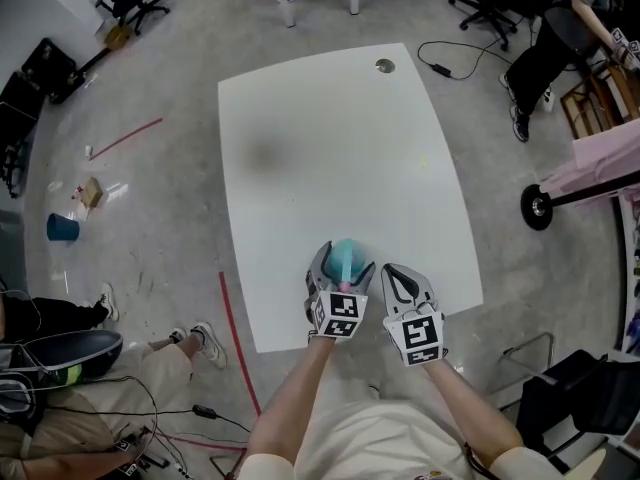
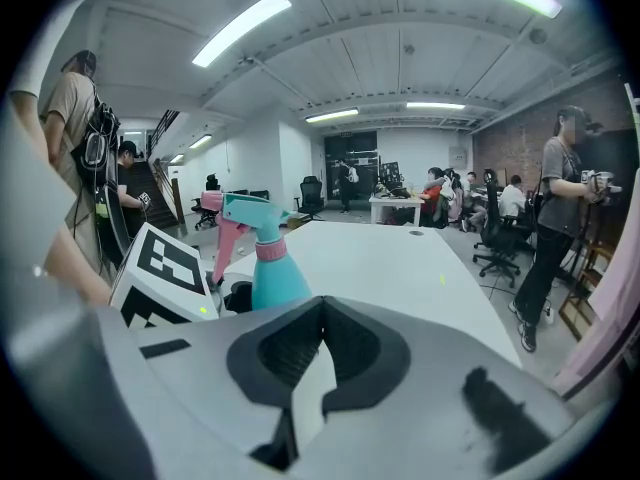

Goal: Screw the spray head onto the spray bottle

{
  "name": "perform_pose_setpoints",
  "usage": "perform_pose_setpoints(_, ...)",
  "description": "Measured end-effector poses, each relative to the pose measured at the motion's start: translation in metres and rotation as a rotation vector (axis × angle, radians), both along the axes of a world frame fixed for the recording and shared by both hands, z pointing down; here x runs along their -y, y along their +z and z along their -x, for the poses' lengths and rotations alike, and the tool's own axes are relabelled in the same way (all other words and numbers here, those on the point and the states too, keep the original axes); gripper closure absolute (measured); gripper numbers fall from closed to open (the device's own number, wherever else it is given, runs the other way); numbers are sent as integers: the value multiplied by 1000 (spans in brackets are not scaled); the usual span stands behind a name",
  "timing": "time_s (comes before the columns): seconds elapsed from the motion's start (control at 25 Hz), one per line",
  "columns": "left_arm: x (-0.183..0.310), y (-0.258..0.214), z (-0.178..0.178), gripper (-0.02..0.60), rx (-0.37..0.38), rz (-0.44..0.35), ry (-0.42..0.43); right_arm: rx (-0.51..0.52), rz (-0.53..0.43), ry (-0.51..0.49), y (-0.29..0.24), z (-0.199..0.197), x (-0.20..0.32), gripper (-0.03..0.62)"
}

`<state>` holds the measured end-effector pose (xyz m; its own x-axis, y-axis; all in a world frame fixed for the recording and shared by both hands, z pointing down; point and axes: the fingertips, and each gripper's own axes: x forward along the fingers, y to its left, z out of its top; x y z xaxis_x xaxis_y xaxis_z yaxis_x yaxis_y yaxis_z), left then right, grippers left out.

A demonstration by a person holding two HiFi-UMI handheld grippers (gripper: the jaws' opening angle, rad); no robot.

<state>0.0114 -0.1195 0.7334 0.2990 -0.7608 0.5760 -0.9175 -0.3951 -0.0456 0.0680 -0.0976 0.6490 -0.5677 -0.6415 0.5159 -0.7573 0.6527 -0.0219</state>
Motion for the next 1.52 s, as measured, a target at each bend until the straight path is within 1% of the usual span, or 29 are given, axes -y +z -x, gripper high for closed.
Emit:
perform_pose_setpoints(0.04,-4,-1,1,136,-6,7,6,3,4,0,-1,1,0,588)
perform_pose_setpoints(0.08,-10,-2,4,130,-7,16,9,6,6,3,-3,1,1,588)
perform_pose_setpoints(0.16,-28,-3,10,129,-12,41,5,13,12,9,-7,-1,2,588)
perform_pose_setpoints(0.28,-62,-12,21,129,-36,85,-32,17,30,-2,-7,-10,-6,588)
perform_pose_setpoints(0.32,-75,-21,24,130,-28,94,-46,16,29,-9,-10,-12,-8,588)
perform_pose_setpoints(0.36,-86,-35,28,131,-4,90,-57,17,26,-20,-16,-14,-10,588)
perform_pose_setpoints(0.4,-97,-55,30,148,26,68,-71,20,23,-34,-23,-15,-14,588)
perform_pose_setpoints(0.44,-109,-81,33,236,47,35,-90,26,22,-50,-32,-16,-19,588)
perform_pose_setpoints(0.48,-119,-107,34,330,50,5,-117,34,23,-63,-41,-16,-25,588)
perform_pose_setpoints(0.52,-128,-132,34,412,33,-11,-147,45,26,-74,-51,-16,-32,588)
perform_pose_setpoints(0.56,-133,-152,34,477,6,-16,-178,58,26,-82,-59,-15,-38,588)
perform_pose_setpoints(0.64,-128,-178,33,572,-45,-15,-230,84,13,-101,-73,-9,-40,588)
perform_pose_setpoints(0.76,-105,-201,30,575,-111,-8,-262,91,-7,-142,-87,2,-33,588)
perform_pose_setpoints(0.84,-89,-217,28,575,-133,-19,-267,104,-11,-144,-96,8,-26,588)
perform_pose_setpoints(0.96,-77,-234,27,575,-104,-45,-258,134,-31,-130,-115,14,-18,589)
perform_pose_setpoints(1.04,-77,-238,27,575,-89,-46,-246,138,-52,-127,-125,15,-15,589)
perform_pose_setpoints(1.24,-82,-248,35,577,-80,-44,-261,145,-52,-121,-133,15,-14,589)
perform_pose_setpoints(1.52,-93,-237,31,576,-70,-38,-248,145,-47,-96,-127,4,-19,589)
